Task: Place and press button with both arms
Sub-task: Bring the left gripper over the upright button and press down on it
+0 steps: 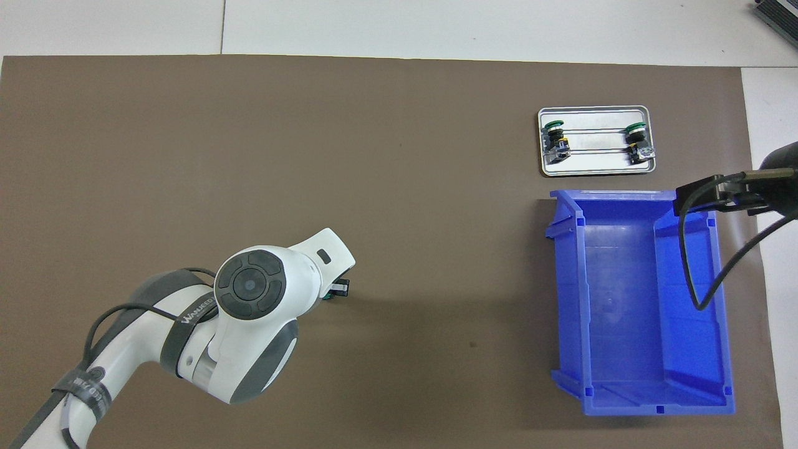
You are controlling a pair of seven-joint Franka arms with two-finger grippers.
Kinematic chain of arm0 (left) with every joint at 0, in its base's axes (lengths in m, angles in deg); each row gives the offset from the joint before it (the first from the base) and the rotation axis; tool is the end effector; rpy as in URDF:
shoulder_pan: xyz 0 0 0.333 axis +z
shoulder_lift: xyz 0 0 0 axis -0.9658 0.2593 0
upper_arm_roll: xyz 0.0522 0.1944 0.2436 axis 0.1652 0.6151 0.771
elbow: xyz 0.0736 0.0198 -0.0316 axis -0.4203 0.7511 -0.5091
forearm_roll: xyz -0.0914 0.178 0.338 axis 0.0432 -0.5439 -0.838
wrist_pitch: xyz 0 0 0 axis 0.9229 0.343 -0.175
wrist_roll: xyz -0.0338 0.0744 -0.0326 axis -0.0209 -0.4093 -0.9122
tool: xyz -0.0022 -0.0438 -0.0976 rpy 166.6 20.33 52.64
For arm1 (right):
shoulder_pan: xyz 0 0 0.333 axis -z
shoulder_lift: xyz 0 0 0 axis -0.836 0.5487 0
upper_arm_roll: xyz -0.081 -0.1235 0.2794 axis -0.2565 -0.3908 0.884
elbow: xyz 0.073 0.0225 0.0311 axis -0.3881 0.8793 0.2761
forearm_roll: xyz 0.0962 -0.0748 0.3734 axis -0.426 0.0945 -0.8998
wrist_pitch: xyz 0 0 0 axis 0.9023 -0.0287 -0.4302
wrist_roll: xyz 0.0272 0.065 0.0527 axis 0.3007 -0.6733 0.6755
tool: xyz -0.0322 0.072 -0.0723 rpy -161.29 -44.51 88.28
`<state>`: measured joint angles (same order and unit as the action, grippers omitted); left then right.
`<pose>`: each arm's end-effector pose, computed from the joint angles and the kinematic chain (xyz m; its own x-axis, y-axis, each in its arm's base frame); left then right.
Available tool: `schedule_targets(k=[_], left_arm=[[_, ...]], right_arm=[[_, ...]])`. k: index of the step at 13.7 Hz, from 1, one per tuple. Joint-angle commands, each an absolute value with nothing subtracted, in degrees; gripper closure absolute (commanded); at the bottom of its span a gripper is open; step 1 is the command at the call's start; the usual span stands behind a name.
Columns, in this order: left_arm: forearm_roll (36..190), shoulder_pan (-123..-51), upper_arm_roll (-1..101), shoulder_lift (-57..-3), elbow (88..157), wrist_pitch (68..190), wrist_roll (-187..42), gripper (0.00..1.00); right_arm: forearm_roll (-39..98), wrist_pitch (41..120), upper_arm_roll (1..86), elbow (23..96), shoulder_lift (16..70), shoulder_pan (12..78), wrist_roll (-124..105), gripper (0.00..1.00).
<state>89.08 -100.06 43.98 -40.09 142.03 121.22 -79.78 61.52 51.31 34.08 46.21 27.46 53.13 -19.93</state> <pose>0.4338 -0.2954 0.3735 0.9819 -0.1867 0.0331 -0.1878 -0.9816 0.0332 0.5490 0.0118 0.6266 0.9997 -0.0153 -0.0212 -0.0148 -0.9997 0.0204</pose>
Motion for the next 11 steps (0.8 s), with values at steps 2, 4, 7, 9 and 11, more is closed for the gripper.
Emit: schedule_targets(k=[2, 4, 7, 9, 11], left_arm=[[88.9, -101.0, 44.7, -41.7, 146.1, 124.6, -80.3, 1.0], [88.9, -101.0, 44.7, -41.1, 147.2, 127.1, -80.2, 1.0], [88.9, -101.0, 44.7, -40.0, 147.1, 128.2, -80.1, 1.0], [88.9, -100.9, 44.8, -39.1, 146.7, 128.4, -80.0, 1.0], [88.9, -100.9, 44.8, -38.8, 144.4, 126.3, -80.0, 1.0]], right_arm=[[61.6, 51.0, 34.7, 47.1, 26.4, 53.6, -20.7, 0.0], [61.6, 51.0, 34.7, 47.2, 26.4, 53.6, -20.7, 0.0], [61.6, 51.0, 34.7, 47.2, 26.4, 53.6, -20.7, 0.0], [61.6, 50.9, 34.7, 47.2, 26.4, 53.7, -20.7, 0.0], [61.6, 51.0, 34.7, 47.2, 26.4, 53.6, -20.7, 0.0]])
